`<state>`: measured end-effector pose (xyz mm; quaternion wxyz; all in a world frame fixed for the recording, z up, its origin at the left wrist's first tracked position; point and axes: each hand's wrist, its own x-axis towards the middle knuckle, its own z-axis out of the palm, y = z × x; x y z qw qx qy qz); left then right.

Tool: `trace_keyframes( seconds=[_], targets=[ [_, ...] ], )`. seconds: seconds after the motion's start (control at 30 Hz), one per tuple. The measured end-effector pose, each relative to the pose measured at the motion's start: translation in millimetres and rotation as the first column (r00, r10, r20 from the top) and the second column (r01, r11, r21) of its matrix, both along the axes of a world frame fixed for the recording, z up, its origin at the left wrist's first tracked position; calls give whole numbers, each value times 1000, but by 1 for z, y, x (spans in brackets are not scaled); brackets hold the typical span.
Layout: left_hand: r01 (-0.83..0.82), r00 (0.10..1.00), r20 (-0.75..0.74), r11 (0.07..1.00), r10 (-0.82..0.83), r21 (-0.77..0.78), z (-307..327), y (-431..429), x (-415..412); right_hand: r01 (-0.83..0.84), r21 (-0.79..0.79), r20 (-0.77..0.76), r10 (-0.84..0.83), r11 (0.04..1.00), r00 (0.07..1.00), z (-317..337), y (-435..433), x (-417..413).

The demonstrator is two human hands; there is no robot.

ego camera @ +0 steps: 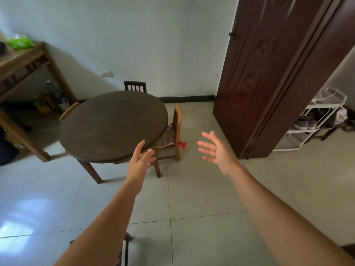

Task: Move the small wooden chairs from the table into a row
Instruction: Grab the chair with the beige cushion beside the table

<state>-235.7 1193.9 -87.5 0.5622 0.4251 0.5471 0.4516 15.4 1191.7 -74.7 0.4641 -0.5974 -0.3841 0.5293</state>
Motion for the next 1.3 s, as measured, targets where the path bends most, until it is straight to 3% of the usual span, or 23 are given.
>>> trace_keyframes(
  seconds=[0.23,0.63,0.97,1.17,1.3],
  targets=[
    [-47,998,-43,999,47,22,-1,110,103,-56,1,17,56,998,998,-1,124,99],
    [-265,961,53,961,270,-84,-34,283,245,-216,-64,-30,215,974,976,-9,354,229],
    [-357,929,35,917,369,-177,-81,451,274,-334,-156,-35,332,930,942,-63,538,244],
    [-426,903,-42,882,427,-200,-106,540,284,-417,-228,-73,411,880,909,-100,638,235],
    [-438,897,-173,866,406,-241,-151,581,286,-510,-266,-46,518,818,854,-147,693,215]
  ],
)
